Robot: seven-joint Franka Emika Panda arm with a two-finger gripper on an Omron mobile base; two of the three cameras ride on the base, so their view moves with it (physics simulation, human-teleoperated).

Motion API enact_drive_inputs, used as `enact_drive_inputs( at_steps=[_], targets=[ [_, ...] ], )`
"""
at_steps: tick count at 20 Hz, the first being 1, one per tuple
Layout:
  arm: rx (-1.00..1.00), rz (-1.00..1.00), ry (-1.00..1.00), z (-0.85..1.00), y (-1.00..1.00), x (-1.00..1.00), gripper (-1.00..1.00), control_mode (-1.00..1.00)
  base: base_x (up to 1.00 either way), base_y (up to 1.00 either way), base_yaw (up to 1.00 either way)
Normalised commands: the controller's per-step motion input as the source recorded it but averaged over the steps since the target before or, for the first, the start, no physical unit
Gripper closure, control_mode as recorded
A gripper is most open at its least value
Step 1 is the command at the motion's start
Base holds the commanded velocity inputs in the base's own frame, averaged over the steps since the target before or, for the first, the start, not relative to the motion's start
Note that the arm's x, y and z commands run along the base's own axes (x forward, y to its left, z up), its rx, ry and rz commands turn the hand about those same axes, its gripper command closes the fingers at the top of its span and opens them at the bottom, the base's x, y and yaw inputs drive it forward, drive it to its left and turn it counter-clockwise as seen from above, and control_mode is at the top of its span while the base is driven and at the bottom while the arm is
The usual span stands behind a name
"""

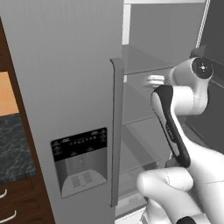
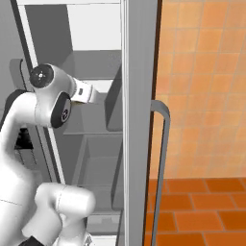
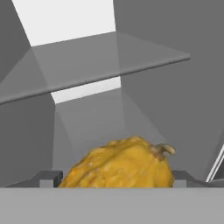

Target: Place one squash and one steak in each tupperware on the nearby counter, to pack two identical lunches.

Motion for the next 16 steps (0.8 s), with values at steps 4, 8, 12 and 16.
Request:
enact_drive_inputs(
  at_steps=[4, 8, 12, 16],
  targets=[
    [-0.07, 0.0, 0.02, -0.62, 0.06, -0.95, 1.0, -1.0, 0.0, 0.0, 0.0],
    [-0.05, 0.02, 0.01, -0.32, 0.08, -0.5, 1.0, 1.0, -0.5, 0.11, 0.06],
    [0.0, 0.0, 0.0, 0.0, 0.0, 0.0, 1.0, 1.0, -0.88, 0.76, 0.22],
    [0.0, 0.0, 0.0, 0.0, 0.0, 0.0, 1.0, 1.0, -0.5, 1.0, 0.26]
  ],
)
